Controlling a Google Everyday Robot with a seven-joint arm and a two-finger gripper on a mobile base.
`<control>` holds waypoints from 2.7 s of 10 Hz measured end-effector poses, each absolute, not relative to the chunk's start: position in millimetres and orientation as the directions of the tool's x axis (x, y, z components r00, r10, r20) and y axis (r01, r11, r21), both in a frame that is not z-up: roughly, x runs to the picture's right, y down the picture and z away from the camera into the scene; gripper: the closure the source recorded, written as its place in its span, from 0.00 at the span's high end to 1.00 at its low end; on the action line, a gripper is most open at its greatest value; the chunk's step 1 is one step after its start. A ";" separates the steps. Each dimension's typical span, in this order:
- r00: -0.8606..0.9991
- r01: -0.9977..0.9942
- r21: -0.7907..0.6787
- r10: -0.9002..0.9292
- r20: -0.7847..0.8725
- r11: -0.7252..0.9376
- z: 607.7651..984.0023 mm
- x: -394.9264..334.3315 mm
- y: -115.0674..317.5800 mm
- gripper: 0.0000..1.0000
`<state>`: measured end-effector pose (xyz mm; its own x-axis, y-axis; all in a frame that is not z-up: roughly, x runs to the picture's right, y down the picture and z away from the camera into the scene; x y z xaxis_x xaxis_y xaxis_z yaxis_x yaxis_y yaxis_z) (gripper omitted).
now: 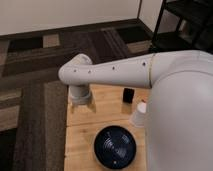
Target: Place the ceramic cup over the eraser
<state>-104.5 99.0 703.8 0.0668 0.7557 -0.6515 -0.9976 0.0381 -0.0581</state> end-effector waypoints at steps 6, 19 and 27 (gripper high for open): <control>0.067 -0.998 -0.058 0.756 -0.652 0.038 703.8 -104.5 99.0 0.65; -0.035 -0.999 0.028 0.794 -0.607 -0.023 681.7 -2.2 74.4 0.65; 0.014 -0.995 0.074 0.800 -0.599 0.074 649.9 124.9 63.8 0.65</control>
<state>124.9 63.8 649.9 0.0143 0.8003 -0.5995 -0.9945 0.0735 0.0745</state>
